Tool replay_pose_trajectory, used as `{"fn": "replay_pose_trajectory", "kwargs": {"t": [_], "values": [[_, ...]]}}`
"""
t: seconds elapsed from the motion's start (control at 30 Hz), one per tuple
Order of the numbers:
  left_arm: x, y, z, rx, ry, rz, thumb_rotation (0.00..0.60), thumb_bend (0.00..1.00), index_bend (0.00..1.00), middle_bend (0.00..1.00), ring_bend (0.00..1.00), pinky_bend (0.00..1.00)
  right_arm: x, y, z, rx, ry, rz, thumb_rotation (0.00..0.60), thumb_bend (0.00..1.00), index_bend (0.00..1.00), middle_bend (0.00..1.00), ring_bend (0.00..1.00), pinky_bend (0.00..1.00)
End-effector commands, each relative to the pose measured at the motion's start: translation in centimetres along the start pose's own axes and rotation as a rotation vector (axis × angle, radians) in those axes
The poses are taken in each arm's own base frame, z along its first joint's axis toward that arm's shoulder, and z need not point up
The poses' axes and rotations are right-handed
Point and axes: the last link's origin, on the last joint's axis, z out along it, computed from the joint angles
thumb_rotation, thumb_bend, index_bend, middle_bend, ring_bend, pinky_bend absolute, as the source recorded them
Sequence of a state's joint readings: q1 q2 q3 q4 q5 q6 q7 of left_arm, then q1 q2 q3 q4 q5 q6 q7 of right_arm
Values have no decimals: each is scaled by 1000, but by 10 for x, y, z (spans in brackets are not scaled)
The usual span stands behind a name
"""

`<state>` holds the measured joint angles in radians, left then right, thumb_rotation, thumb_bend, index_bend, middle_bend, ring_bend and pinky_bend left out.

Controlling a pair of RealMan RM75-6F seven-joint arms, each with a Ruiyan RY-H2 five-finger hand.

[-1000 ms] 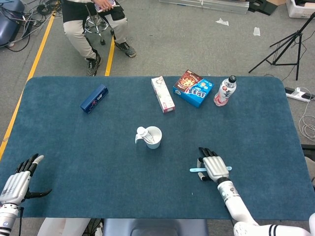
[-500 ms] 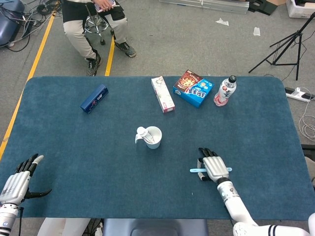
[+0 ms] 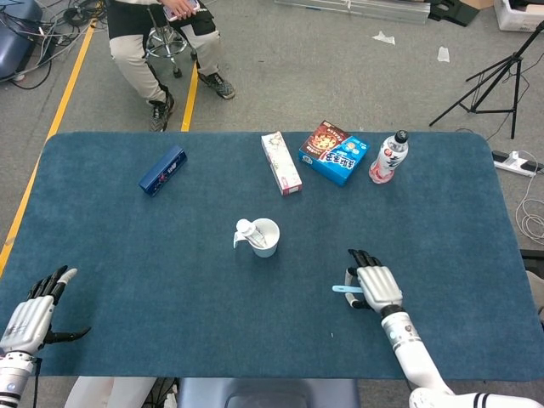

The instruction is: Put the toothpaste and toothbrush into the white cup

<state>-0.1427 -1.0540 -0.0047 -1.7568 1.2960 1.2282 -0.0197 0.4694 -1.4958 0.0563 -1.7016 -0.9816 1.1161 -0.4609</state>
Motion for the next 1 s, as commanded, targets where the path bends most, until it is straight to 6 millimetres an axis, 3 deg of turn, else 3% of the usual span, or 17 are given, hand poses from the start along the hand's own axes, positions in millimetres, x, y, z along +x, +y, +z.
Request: {"fn": "replay_pose_trajectory", "kwargs": {"t": [0.03, 0.7, 1.0], "values": [[0, 1, 0, -1, -1, 1, 600, 0, 36, 0, 0, 0, 5, 1, -1, 0, 16, 7, 600, 294, 585, 95, 0, 155], [-1, 3, 1, -5, -4, 8, 600, 0, 36, 0, 0, 0, 40, -7, -3, 24, 117, 43, 600, 294, 588, 96, 0, 155], [-1, 4, 1, -7, -4, 8, 600, 0, 36, 0, 0, 0, 70, -26, 1, 81, 204, 73, 600, 294, 589, 97, 0, 155]]}}
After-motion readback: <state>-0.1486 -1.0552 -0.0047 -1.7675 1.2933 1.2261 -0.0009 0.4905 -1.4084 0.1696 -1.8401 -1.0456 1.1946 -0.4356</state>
